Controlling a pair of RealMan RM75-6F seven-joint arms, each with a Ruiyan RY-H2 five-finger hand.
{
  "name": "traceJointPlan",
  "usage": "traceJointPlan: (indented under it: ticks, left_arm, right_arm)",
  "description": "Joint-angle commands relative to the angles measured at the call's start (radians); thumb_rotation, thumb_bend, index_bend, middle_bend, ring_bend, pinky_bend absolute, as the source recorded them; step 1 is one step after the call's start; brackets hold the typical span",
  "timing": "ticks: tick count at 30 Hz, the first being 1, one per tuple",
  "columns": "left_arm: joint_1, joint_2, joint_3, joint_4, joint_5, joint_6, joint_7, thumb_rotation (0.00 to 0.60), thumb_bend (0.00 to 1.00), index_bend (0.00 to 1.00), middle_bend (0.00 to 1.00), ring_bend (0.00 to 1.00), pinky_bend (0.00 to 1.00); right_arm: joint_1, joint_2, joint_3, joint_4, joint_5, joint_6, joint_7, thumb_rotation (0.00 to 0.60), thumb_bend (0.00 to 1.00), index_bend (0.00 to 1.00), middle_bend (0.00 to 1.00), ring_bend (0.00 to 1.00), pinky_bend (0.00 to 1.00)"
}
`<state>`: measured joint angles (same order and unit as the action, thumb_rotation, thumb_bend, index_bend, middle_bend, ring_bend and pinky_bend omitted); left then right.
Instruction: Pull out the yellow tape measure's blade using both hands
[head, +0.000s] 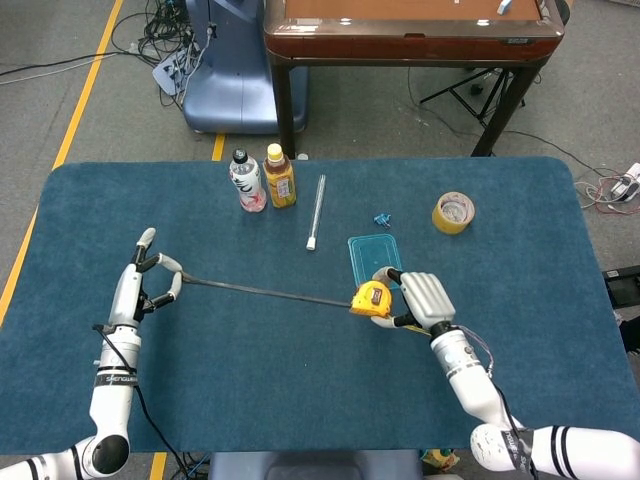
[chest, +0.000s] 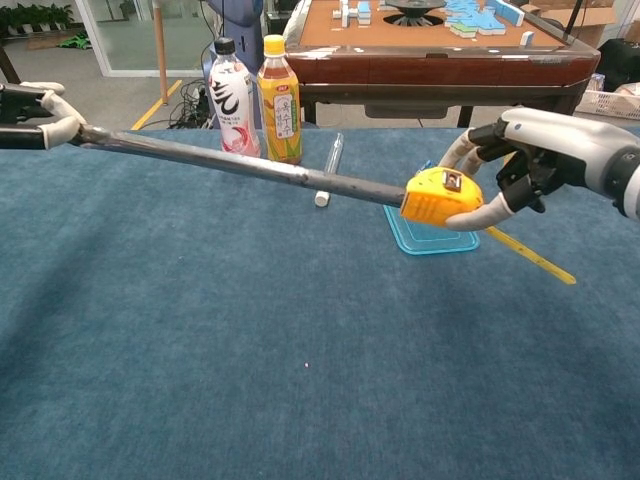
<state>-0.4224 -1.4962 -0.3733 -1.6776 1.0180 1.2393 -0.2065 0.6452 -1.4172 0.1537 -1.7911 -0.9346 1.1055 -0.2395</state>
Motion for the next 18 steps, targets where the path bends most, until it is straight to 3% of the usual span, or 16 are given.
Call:
traceJointPlan:
  ticks: [1, 18]
  left_arm:
    - [0.001, 0.0, -0.002, 0.003, 0.001, 0.002, 0.0, 0.6, 0.46, 0.54, 0.0, 0.0, 0.0]
    - [0.004, 0.004, -0.012, 0.023, -0.002, -0.005, -0.017, 0.6, 0.46, 0.54, 0.0, 0.0, 0.0]
  right_arm:
    - [-0.017, 0.012, -0.007, 0.009, -0.015, -0.004, 0.02, 0.6, 0.7, 0.85, 0.82, 0.8, 0.74]
    - [-0.038, 0.016, 0.006, 0.007, -0.034, -0.019, 0.029, 0.6, 0.7, 0.85, 0.82, 0.8, 0.74]
